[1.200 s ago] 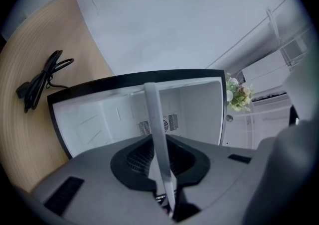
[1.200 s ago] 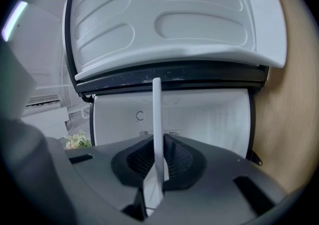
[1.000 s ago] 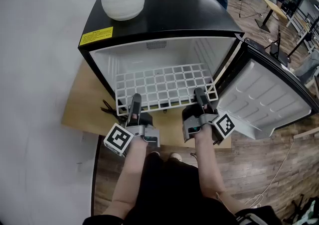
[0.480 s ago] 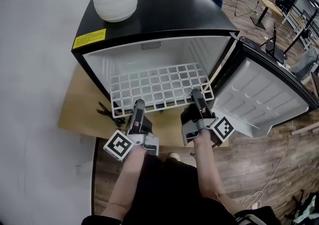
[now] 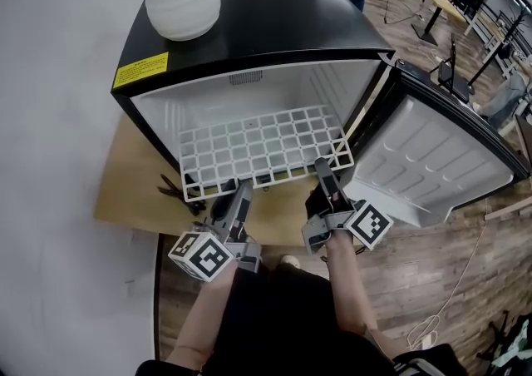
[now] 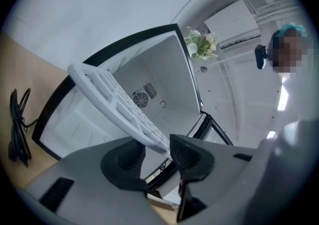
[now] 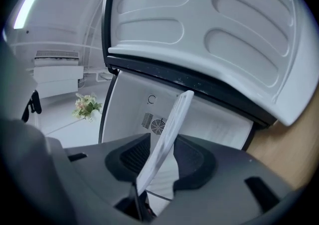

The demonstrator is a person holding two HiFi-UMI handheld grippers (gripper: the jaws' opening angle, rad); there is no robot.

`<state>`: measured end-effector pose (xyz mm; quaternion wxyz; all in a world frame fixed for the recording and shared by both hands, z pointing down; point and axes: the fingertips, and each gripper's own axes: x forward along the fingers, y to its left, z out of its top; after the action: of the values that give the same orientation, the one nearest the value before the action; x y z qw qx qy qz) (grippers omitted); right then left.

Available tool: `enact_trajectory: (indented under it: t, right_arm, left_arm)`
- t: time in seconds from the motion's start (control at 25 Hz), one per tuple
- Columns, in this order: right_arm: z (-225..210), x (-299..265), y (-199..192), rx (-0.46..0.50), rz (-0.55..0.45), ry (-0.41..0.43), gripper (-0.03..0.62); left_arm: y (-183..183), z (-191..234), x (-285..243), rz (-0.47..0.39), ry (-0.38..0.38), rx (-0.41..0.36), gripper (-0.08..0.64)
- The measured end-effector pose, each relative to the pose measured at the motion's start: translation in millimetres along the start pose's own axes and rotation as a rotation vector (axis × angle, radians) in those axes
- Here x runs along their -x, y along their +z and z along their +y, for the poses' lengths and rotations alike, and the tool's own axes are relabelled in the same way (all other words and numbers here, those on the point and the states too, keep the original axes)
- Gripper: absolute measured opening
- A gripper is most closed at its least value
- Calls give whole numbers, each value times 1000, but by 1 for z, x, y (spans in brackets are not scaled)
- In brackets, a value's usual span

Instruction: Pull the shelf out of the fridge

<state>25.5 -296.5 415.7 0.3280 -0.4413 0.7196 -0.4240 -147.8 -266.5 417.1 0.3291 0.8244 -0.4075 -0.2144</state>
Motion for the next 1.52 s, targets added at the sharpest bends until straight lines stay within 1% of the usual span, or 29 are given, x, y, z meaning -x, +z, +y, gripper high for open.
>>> enact_trajectory:
  t: [0.16, 0.36, 0.52, 0.6, 0.68, 0.8, 0.84, 0.88, 0.92, 0.96, 1.0, 1.08, 1.16, 1.24, 1.52]
  right_arm:
    - [5, 1, -6, 131, 46, 16, 128]
    - [12, 9, -13, 207, 91, 75, 171]
    - [11, 18, -24, 279, 148, 105, 187]
    - [9, 18, -29, 324, 183, 117, 200]
    - [5, 19, -31, 354, 195, 108, 204]
    - [-7, 22, -31, 385, 184, 64, 199]
    - [-11, 24, -31, 402, 180, 42, 191]
    - [-16, 25, -30, 426, 178, 18, 156]
    - [-20, 26, -29, 457, 180, -7, 112]
    - [-24, 27, -29, 495, 187, -29, 70]
    - [-27, 27, -28, 541, 198, -49, 35]
    - [-29, 25, -26, 652, 209, -77, 4]
    - [-29, 24, -22, 760, 208, -95, -8]
    - [-31, 24, -19, 818, 213, -104, -8]
    - [-37, 21, -23, 885, 251, -98, -9]
  left_arm:
    - [-10, -7, -4, 67, -18, -127, 146]
    - [-28, -17, -5, 146, -56, -236, 158]
    - [-43, -16, -5, 207, -79, -275, 158]
    - [-48, -11, -8, 236, -77, -300, 158]
    - [-51, -5, -9, 252, -58, -325, 158]
    - [-50, 4, -10, 251, -22, -351, 158]
    - [-50, 6, -10, 250, -14, -358, 154]
    - [-50, 8, -11, 249, -8, -364, 125]
    - [-49, 10, -12, 247, -4, -371, 81]
    - [-48, 11, -13, 245, 0, -380, 45]
    - [-47, 12, -14, 244, 2, -392, 31]
    - [-45, 14, -17, 244, 6, -419, 14]
    - [-44, 15, -21, 242, 5, -434, 9]
    - [-43, 15, -24, 241, 3, -438, 8]
    - [-43, 21, -26, 237, 18, -444, 8]
